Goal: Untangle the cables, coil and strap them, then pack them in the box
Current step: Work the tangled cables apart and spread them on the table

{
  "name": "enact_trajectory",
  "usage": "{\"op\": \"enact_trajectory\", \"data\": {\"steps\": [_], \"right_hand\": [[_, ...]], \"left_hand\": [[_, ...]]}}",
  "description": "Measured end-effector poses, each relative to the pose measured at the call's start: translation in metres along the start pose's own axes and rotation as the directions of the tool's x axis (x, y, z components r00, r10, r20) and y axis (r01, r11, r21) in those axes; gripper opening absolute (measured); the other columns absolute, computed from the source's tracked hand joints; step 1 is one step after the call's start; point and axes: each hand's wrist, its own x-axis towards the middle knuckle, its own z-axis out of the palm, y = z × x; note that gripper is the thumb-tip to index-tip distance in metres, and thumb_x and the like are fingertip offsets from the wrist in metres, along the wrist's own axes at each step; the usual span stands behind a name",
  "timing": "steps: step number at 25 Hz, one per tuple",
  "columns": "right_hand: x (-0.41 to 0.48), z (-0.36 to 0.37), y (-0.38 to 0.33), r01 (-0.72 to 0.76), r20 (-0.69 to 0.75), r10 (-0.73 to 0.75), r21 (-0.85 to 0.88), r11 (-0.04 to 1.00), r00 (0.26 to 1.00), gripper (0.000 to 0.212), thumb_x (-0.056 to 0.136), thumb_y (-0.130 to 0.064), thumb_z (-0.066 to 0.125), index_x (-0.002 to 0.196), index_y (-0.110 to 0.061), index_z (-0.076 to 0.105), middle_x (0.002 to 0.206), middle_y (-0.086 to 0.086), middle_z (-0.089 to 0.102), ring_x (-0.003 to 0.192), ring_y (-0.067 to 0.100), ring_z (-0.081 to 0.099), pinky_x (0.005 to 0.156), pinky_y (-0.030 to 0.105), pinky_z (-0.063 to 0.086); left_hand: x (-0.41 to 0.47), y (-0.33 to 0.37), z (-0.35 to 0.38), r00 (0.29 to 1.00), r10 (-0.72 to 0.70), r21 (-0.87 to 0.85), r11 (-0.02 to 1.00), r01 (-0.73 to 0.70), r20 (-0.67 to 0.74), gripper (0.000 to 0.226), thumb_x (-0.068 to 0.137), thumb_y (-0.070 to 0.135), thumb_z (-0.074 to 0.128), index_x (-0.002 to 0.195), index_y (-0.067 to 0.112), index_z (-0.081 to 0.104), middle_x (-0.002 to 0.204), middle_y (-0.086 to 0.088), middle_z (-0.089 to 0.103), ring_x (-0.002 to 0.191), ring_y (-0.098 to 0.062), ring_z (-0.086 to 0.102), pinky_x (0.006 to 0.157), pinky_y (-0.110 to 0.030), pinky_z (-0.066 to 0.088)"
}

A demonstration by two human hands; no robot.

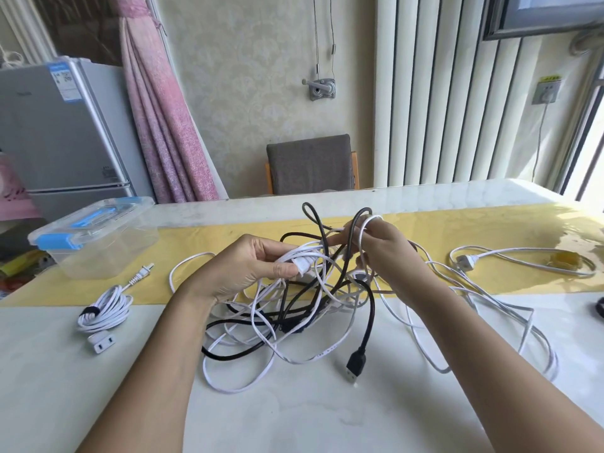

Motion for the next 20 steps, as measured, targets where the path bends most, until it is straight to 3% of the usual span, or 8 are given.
{"op": "enact_trajectory", "data": {"steps": [3, 6, 9, 12, 16, 20], "right_hand": [[0.001, -0.001, 0.002, 0.079, 0.037, -0.072, -0.218, 0.973, 0.997, 0.021, 0.096, -0.019, 0.052, 0.091, -0.010, 0.070, 0.059, -0.015, 0.054, 0.048, -0.002, 0.044, 0.049, 0.010, 0.033], [0.001, 0.006, 0.005, 0.160, 0.094, -0.134, -0.396, 0.904, 0.987, 0.022, 0.097, -0.027, 0.050, 0.088, -0.019, 0.068, 0.065, -0.011, 0.059, 0.062, 0.008, 0.053, 0.060, 0.019, 0.042], [0.001, 0.012, 0.010, 0.213, 0.132, -0.184, -0.255, 0.943, 0.974, 0.022, 0.100, -0.027, 0.045, 0.089, -0.018, 0.063, 0.079, -0.013, 0.067, 0.080, 0.013, 0.062, 0.077, 0.030, 0.049], [0.002, 0.010, 0.008, 0.266, 0.166, -0.242, -0.142, 0.953, 0.956, 0.023, 0.102, -0.022, 0.042, 0.094, -0.010, 0.060, 0.077, -0.018, 0.063, 0.074, 0.003, 0.056, 0.071, 0.021, 0.044], [0.000, 0.010, 0.001, 0.181, 0.223, -0.187, 0.047, 0.982, 0.957, 0.024, 0.101, -0.020, 0.045, 0.097, -0.005, 0.063, 0.080, -0.001, 0.062, 0.072, 0.007, 0.056, 0.066, 0.017, 0.043], [-0.003, 0.012, -0.004, 0.164, 0.251, -0.146, -0.049, 0.985, 0.957, 0.024, 0.100, -0.023, 0.046, 0.093, -0.014, 0.068, 0.064, -0.013, 0.056, 0.059, 0.000, 0.046, 0.054, 0.009, 0.035]], "left_hand": [[0.000, -0.003, -0.001, 1.000, 0.003, 0.022, 1.000, -0.004, 0.031, 0.036, 0.071, 0.003, 0.076, 0.103, 0.019, 0.075, 0.107, -0.006, 0.072, 0.097, -0.010, 0.066, 0.082, -0.017, 0.049], [0.002, -0.003, 0.002, 1.000, -0.016, 0.013, 1.000, 0.016, -0.002, 0.033, 0.066, 0.003, 0.079, 0.097, 0.013, 0.073, 0.092, -0.002, 0.074, 0.083, -0.007, 0.066, 0.072, -0.015, 0.050], [0.005, -0.001, 0.010, 0.997, -0.021, 0.042, 0.999, 0.024, -0.078, 0.033, 0.060, 0.009, 0.085, 0.087, 0.013, 0.067, 0.079, 0.005, 0.071, 0.072, -0.004, 0.063, 0.066, -0.014, 0.049], [0.011, -0.001, 0.026, 0.991, -0.032, 0.023, 0.999, 0.036, -0.129, 0.042, 0.058, 0.011, 0.087, 0.091, 0.014, 0.061, 0.074, 0.007, 0.068, 0.062, -0.004, 0.059, 0.053, -0.017, 0.047], [0.013, 0.001, 0.033, 0.990, -0.102, 0.032, 0.994, 0.106, -0.096, 0.032, 0.071, 0.025, 0.074, 0.096, 0.012, 0.059, 0.066, 0.004, 0.065, 0.045, -0.006, 0.047, 0.042, -0.016, 0.034], [0.015, 0.000, 0.034, 0.966, -0.129, 0.208, 0.962, 0.176, -0.222, 0.028, 0.079, 0.037, 0.073, 0.093, 0.013, 0.068, 0.072, -0.001, 0.073, 0.045, -0.007, 0.044, 0.044, -0.017, 0.032]]}}
